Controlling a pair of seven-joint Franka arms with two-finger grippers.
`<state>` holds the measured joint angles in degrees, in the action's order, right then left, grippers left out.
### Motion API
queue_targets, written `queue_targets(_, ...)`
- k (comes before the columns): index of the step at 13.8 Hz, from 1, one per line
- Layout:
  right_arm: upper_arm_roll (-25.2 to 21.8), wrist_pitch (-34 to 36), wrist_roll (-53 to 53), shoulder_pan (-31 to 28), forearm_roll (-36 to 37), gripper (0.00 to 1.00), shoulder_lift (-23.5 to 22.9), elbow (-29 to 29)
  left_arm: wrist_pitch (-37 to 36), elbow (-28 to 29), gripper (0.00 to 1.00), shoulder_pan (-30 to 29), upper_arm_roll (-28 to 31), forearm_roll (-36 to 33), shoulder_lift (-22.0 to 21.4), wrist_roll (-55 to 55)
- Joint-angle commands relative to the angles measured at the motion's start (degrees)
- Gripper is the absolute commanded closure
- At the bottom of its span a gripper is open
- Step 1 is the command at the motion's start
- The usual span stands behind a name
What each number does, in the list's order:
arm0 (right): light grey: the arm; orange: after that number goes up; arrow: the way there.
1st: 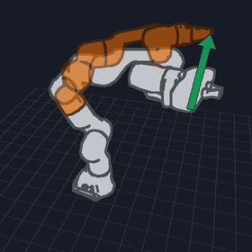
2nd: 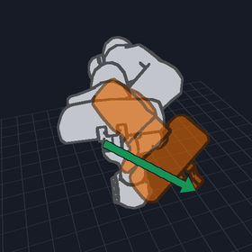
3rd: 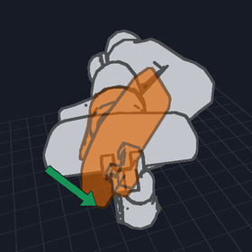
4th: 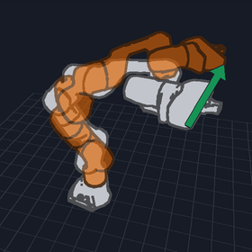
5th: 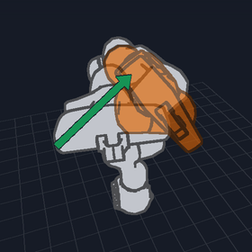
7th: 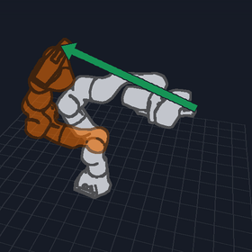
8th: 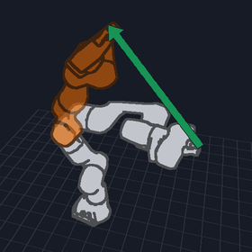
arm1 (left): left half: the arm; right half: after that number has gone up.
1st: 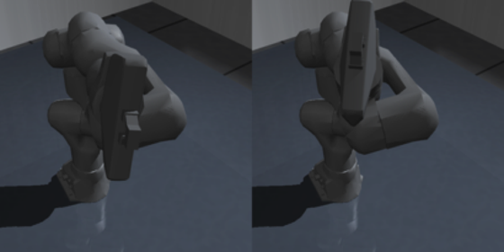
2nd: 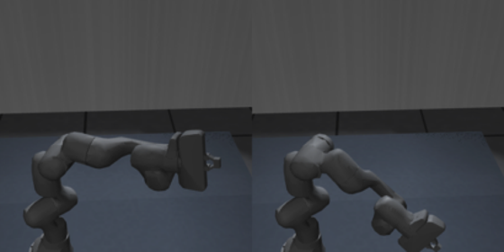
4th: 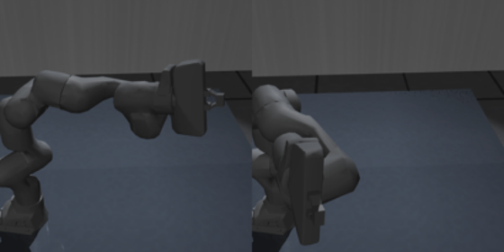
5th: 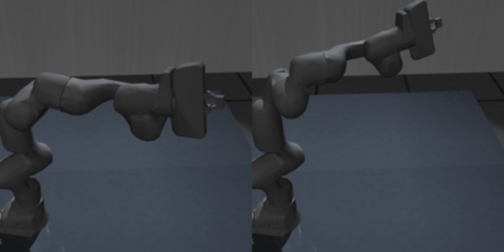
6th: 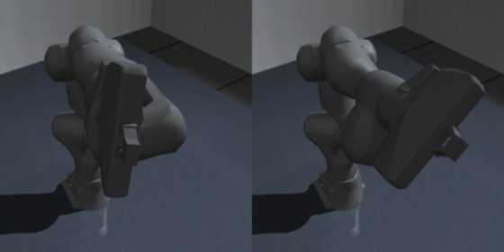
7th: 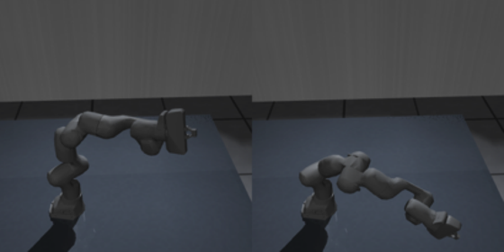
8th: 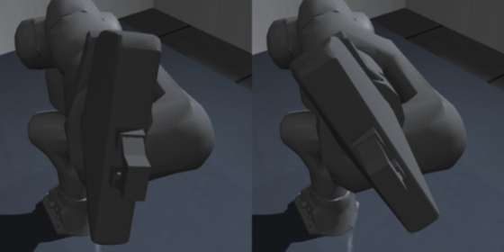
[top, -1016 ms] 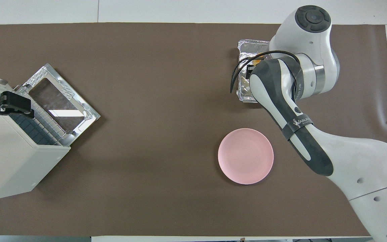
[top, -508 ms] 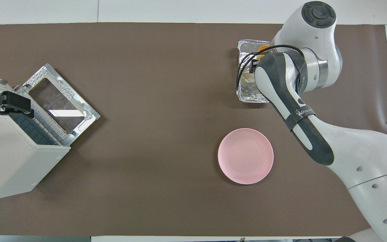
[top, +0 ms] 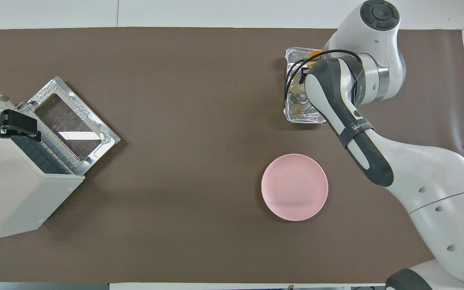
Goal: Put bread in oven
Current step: 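Lower the bread roll into the foil tray and open the right gripper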
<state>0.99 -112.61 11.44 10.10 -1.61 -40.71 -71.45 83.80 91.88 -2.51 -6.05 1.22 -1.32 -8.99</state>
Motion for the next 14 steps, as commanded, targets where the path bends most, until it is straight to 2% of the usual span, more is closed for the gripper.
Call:
queue_targets(1, 0.4, -1.0, -1.1, -0.2, -1.6, 1.00, -2.9, 2.6, -0.5, 0.5, 0.00, -0.4, 0.0, 0.5, -0.9, 0.5)
queue_targets(14, 0.3, -5.8, -0.4, 1.9, -1.3, 1.00, -3.6, 1.8, -0.5, 0.5, 0.00, -0.4, 0.0, 0.5, -0.9, 0.5)
